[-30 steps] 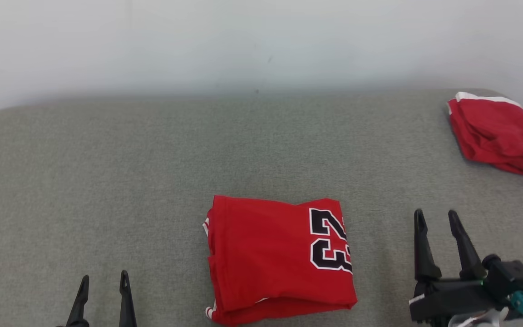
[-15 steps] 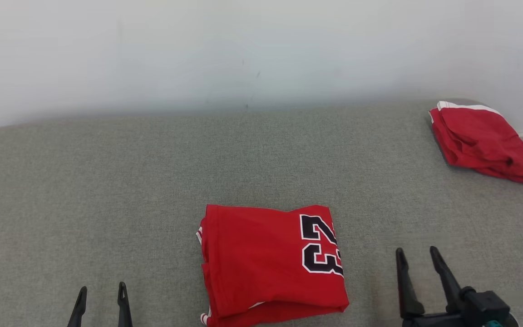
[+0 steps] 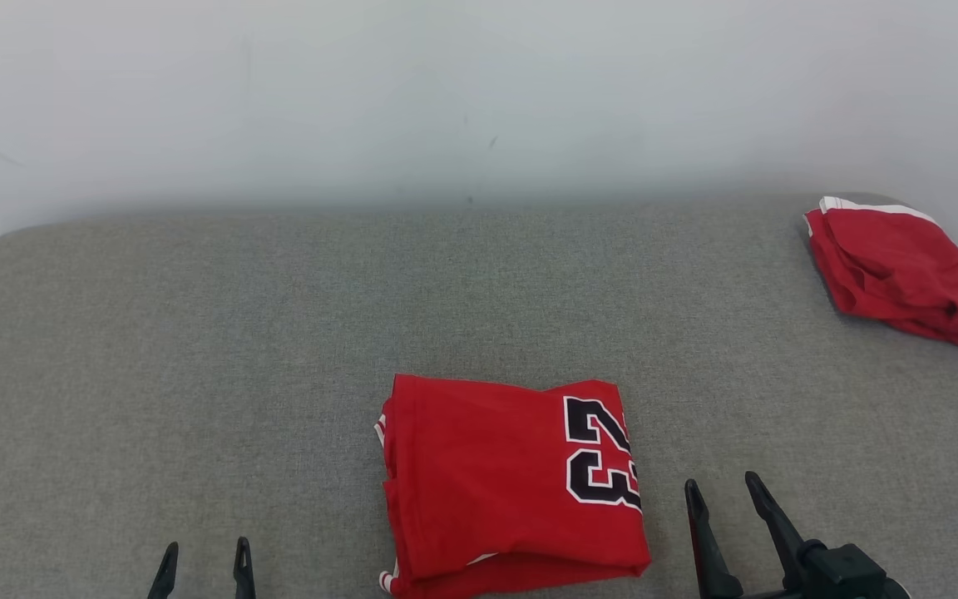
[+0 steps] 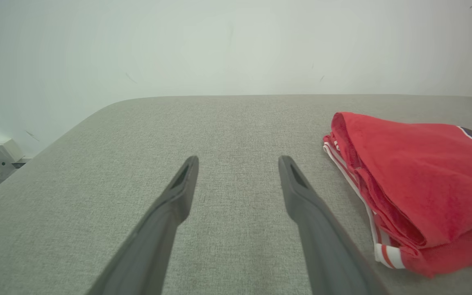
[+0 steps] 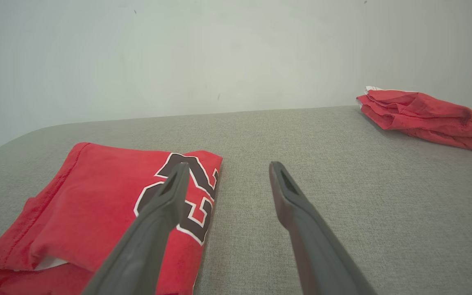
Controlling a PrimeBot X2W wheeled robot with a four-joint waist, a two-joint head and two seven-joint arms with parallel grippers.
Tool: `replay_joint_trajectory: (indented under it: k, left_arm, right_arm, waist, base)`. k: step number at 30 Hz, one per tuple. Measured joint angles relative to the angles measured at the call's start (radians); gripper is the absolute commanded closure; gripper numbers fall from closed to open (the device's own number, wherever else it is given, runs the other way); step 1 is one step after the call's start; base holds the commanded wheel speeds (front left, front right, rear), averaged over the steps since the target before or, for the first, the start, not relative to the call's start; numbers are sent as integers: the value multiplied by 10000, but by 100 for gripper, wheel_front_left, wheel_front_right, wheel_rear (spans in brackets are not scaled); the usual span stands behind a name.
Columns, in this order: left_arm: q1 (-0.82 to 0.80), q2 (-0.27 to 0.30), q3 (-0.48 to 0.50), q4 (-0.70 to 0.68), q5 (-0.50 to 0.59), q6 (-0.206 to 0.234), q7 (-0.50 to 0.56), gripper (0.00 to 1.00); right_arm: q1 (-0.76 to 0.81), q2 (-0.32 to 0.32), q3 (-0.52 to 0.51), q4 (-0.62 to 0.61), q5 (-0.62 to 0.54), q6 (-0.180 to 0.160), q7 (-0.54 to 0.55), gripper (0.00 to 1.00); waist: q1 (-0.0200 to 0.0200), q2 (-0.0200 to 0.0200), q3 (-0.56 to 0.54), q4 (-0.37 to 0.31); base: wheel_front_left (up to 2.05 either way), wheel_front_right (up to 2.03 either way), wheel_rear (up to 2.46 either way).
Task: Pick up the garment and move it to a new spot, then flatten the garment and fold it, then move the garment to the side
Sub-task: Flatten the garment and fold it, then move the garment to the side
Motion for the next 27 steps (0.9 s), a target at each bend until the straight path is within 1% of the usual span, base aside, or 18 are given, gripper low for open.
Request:
replay_joint_trajectory:
  k: [27]
  left_arm:
    - [-6,-2,-15,140,56,-58,0,0]
  right_arm:
    - [-58,2,46,63,-17,0,0,0]
  waist:
    - [0,0,62,-25]
  base:
    - [0,0,0]
